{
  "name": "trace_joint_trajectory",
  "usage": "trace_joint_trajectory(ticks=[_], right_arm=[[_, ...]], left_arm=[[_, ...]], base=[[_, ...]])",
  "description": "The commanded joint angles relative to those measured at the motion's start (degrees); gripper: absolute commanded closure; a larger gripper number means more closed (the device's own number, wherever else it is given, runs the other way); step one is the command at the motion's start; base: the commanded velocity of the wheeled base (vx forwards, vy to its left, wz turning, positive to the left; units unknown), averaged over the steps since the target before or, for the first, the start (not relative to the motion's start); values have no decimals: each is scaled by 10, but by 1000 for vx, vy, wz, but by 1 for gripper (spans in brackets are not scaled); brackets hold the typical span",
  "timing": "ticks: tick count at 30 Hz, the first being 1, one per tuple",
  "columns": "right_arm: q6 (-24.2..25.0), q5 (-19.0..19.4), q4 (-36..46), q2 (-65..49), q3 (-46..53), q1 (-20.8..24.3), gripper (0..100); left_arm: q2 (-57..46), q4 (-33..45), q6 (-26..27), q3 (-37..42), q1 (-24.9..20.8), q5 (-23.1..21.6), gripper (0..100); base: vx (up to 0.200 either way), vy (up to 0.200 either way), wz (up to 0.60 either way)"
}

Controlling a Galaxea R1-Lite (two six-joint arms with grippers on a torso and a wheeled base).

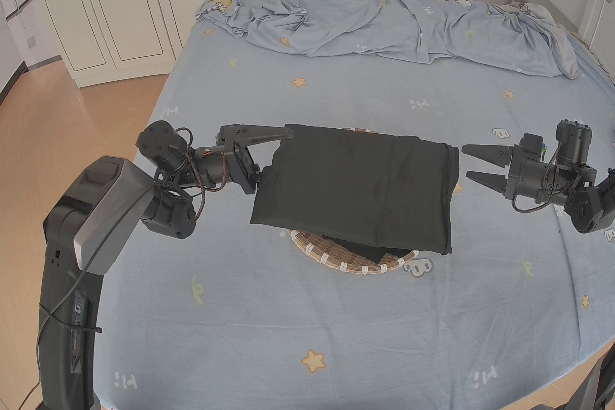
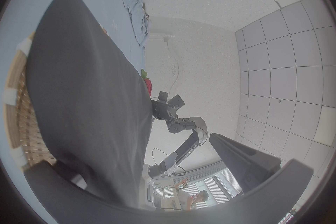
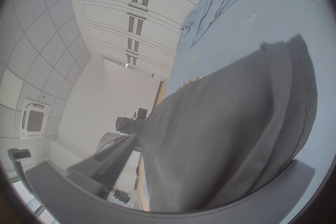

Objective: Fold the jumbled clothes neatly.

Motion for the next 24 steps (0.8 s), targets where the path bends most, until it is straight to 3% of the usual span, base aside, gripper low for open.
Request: trace_joint_trajectory(ticks=[1, 12, 24], right_arm=[[0, 1, 0, -19, 6, -22, 0], [20, 3, 0, -77, -18, -19, 0], [29, 3, -1, -77, -14, -3, 0]], left_arm=[[0, -10, 1, 6, 2, 0, 0], [-1, -10, 0, 7, 4, 0, 0], [6, -10, 2, 10, 55, 0, 0]], base=[[0, 0, 0], [0, 0, 0], [0, 0, 0]])
